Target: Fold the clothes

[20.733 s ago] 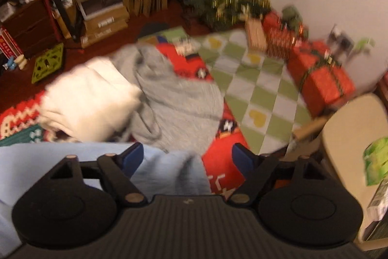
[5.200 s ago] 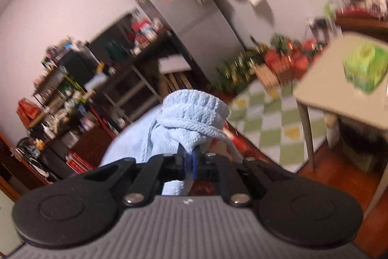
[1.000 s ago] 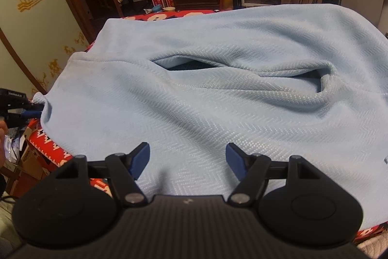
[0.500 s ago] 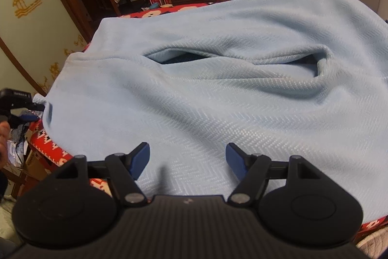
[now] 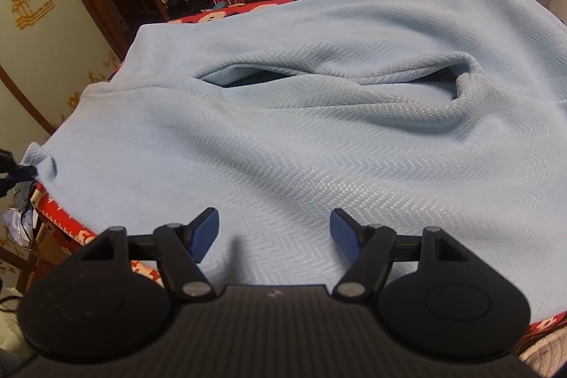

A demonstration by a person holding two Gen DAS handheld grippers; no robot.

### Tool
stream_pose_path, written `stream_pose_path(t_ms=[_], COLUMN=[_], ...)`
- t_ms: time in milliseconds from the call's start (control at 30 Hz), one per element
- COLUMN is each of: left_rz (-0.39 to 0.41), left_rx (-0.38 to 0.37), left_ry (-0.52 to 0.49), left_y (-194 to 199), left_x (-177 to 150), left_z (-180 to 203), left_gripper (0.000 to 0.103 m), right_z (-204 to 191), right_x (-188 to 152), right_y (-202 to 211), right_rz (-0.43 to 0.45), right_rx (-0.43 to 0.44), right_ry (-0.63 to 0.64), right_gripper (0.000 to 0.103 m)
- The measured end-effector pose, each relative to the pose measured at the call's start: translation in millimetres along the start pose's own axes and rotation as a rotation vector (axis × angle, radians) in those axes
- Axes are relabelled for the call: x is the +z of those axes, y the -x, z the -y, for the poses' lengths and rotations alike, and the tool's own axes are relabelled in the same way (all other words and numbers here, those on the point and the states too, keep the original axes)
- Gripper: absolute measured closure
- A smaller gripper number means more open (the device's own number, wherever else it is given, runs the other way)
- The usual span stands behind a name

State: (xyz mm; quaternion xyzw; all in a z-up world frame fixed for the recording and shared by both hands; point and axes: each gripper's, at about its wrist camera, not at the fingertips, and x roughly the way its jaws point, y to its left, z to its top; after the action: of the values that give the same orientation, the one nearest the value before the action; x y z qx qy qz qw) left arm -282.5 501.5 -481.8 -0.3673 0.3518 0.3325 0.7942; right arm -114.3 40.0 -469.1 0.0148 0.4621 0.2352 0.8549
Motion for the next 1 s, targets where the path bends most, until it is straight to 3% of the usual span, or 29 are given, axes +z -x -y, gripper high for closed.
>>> stream_pose_path(t_ms=[300, 500, 733, 933, 1000], left_rz=[-0.04, -0.051, -0.063, -0.067, -0.069], left_rx=[0.005, -0.003, 0.001, -0.011, -0.04], left_ry=[0.036, 0.047, 0.073, 0.062, 0.079], left_y=[-7, -9, -8, -12, -14], left_x=[-10, -11, -9, -7, -6], left_z=[-17, -18, -19, -18, -23], left_gripper=[0.096, 0.096, 0.096, 0.096, 0.096], right_z=[-13, -30, -61, -118, -141], right_x=[8, 34, 75, 100, 107], right_y=[0, -4, -12, -33, -43], right_rz=[0.009, 0.022, 0.064, 0.07, 0.084], right_rx=[0.002, -0.004, 0.079, 0.148, 0.167], right_ry=[0.068, 0.108, 0.234, 0.375, 0.419], right_gripper=[0.03, 0.035, 0.035, 0.023, 0.012])
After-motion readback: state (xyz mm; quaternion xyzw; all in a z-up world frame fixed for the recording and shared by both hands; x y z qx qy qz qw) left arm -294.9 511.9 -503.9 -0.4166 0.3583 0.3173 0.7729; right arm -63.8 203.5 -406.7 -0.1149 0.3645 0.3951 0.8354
